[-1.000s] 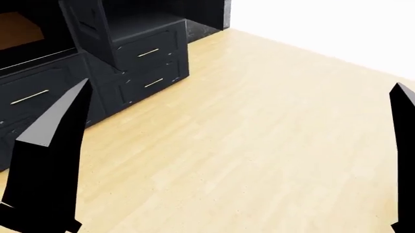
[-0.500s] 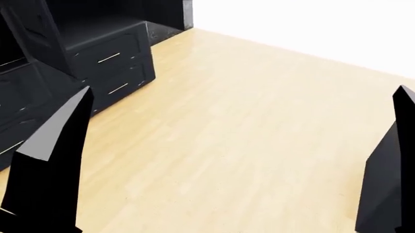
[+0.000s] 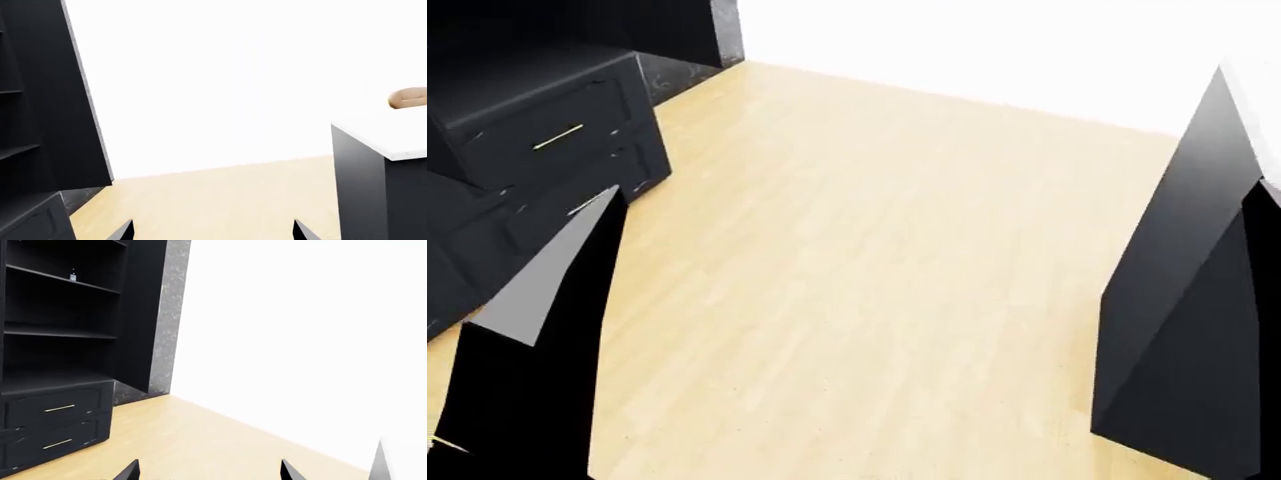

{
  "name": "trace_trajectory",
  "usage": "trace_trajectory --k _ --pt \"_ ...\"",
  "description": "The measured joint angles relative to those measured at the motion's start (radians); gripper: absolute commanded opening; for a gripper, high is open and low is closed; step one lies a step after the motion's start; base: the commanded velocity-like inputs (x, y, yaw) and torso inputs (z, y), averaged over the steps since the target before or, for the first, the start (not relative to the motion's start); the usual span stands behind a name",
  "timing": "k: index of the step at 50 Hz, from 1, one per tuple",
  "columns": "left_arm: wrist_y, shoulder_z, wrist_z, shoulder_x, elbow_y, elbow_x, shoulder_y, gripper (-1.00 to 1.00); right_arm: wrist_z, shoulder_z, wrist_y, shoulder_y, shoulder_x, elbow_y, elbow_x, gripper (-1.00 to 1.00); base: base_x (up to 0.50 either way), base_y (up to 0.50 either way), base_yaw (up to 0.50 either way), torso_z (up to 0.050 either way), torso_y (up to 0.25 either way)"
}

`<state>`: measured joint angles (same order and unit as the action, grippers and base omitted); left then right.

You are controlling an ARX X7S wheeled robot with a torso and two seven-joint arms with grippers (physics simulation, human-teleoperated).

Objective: Pick the bar from the counter and place it in the cabinet.

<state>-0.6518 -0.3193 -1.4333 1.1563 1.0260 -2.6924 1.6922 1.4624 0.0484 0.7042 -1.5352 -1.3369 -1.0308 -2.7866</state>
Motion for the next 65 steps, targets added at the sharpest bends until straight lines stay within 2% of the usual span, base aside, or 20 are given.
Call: trace_trajectory --k 7,20,49,65 --pt "0.002 -0.005 -0.01 -0.008 0.0 -0.01 0.012 1.0 0.002 -0.016 0.001 0.024 0.006 -0.001 0.003 1.0 0.0 0.0 -0.5 0.0 0.0" --pt "0.015 -0.024 -0.038 -0.033 0.004 -0.041 0.049 1.0 0.007 -0.075 -0.013 0.098 0.027 -0.003 -0.006 1.0 -0.46 -0.19 0.0 0.0 0.0" --pt "0.019 -0.03 -0.058 -0.046 0.002 -0.077 0.081 1.0 -0.012 -0.036 0.0 0.064 0.024 0.031 -0.005 1.0 -0.46 -0.19 0.0 0.0 0.0" --pt "0.019 -0.036 -0.051 -0.043 0.002 -0.076 0.087 1.0 -0.028 -0.11 0.029 0.149 0.011 0.037 0.007 1.0 -0.46 -0.19 0.0 0.0 0.0"
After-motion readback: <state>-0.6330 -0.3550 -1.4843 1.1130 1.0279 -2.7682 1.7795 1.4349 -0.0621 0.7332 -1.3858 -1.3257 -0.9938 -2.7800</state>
